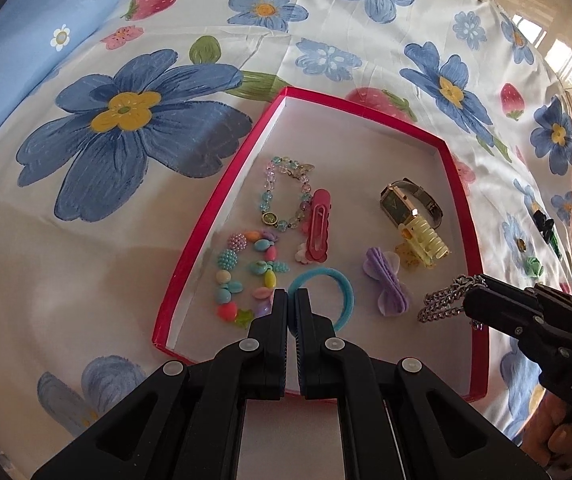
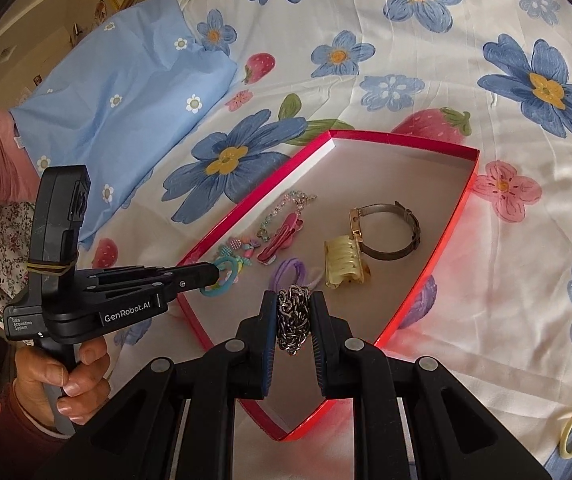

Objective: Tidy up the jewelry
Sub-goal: 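Carry the blue hair tie and silver chain over the red box, then open both tools to release hair tie and chain into the box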

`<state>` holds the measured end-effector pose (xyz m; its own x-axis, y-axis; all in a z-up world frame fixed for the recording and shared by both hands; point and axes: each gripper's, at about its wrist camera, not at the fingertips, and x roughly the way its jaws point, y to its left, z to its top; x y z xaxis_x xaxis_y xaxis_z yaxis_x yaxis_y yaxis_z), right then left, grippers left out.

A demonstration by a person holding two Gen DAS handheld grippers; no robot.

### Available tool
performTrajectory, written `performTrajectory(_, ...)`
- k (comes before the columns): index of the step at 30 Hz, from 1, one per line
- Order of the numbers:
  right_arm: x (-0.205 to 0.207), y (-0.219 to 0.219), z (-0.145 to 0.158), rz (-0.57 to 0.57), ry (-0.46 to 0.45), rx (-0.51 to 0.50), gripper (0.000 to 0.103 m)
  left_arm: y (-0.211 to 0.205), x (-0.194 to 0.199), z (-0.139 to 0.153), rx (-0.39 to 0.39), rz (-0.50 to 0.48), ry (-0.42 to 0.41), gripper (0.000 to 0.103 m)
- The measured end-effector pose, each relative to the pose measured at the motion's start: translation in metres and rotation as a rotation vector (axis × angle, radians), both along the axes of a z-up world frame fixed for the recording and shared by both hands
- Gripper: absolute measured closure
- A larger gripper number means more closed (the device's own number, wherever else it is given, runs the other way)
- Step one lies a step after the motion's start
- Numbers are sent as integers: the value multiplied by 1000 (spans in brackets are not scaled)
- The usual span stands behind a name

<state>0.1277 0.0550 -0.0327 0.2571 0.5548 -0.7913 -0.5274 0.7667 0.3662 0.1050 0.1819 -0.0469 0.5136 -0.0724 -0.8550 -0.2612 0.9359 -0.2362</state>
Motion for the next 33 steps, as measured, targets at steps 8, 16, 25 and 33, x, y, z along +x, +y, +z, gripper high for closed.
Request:
performTrajectory(8, 5, 9, -18, 17, 33, -47, 87, -2, 12, -18, 8, -1, 45, 100)
performTrajectory(16, 7, 13, -26, 41, 52, -77, 87, -7, 18, -23, 35, -6, 61, 98)
performTrajectory(25, 7, 13, -26, 39, 50, -77, 87, -12, 17, -21, 54, -16, 63, 94)
performTrajectory(33, 8, 10, -24, 35, 50, -64, 83, -12, 13, -17, 65, -10, 60, 79)
